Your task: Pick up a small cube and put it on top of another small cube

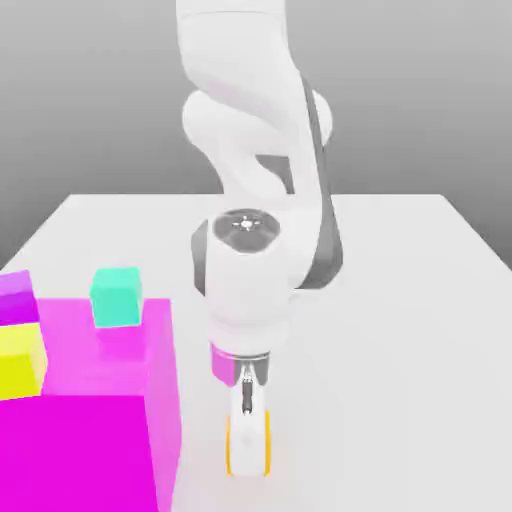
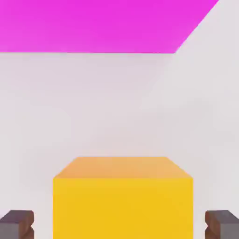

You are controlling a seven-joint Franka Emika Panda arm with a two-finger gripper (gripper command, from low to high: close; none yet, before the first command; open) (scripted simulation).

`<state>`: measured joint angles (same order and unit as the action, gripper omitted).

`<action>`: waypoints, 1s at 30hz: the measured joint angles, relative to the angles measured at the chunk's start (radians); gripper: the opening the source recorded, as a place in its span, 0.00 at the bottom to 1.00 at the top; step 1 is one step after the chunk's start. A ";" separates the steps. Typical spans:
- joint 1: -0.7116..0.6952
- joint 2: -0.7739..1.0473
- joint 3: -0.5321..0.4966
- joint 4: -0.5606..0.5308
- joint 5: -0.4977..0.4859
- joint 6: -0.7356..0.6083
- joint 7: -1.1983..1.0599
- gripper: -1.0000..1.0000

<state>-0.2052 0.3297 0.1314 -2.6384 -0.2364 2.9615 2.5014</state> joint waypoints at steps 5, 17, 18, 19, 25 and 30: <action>-0.001 -0.003 0.001 -0.001 0.003 -0.001 -0.002 0.00; -0.073 -0.209 0.128 0.132 0.176 -0.318 -0.322 0.00; -0.080 -0.211 0.126 0.168 0.180 -0.354 -0.347 0.00; -0.087 -0.213 0.124 0.204 0.183 -0.390 -0.371 0.00; -0.138 -0.224 0.116 0.421 0.200 -0.607 -0.510 0.00; -0.236 -0.259 0.056 0.586 0.217 -0.819 -0.474 0.00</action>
<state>-0.4413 0.0707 0.1877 -2.0520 -0.0189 2.1430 2.0275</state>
